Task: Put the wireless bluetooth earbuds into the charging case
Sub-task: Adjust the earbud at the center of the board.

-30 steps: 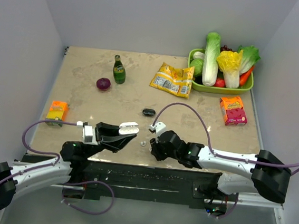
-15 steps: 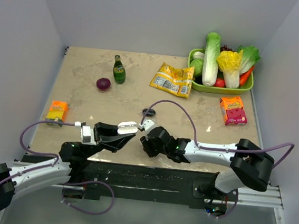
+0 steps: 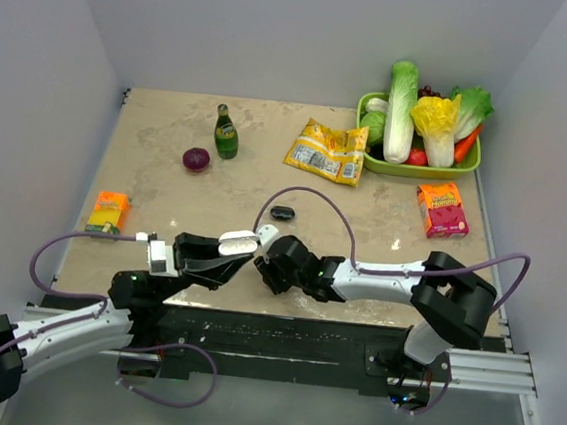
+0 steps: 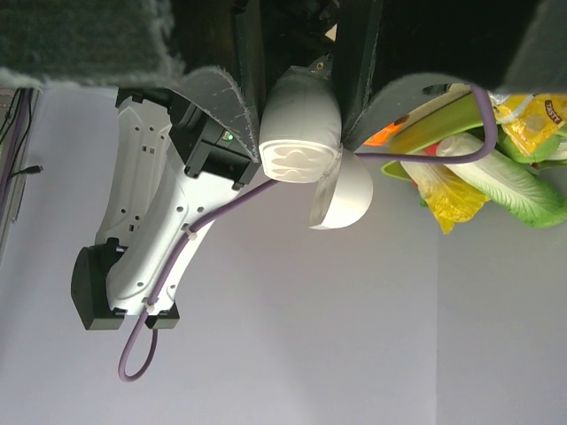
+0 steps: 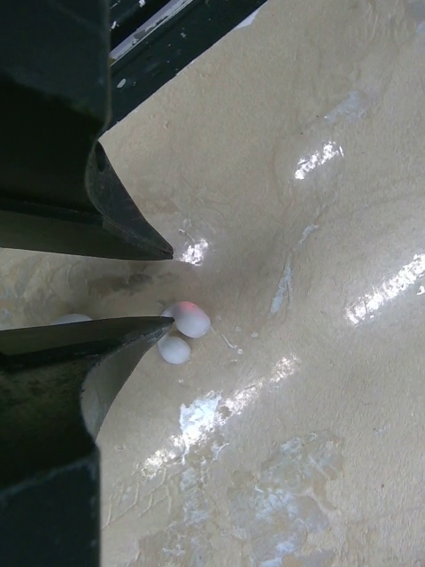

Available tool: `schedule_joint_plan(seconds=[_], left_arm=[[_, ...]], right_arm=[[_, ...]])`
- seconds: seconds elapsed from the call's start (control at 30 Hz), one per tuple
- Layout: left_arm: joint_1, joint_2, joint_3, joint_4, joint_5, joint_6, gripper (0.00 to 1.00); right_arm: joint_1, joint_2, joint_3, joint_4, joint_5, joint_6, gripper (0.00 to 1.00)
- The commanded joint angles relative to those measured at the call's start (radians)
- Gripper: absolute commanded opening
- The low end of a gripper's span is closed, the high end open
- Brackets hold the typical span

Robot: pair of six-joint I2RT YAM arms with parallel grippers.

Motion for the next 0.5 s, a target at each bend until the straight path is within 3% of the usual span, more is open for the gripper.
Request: schedule_joint_plan(seconds=[0.0, 0.47], left_arm=[[0.005, -0.034, -0.2, 0.023, -0.013, -0.009, 0.0], [0.005, -0.062, -0.205, -0.017, -0.017, -0.004, 0.0]], right_arm=[[0.003, 0.029, 0.058, 0.02, 0.0, -0.019, 0.35], [-0.051, 0.109, 0.107, 0.057, -0.033, 0.032, 0.37]])
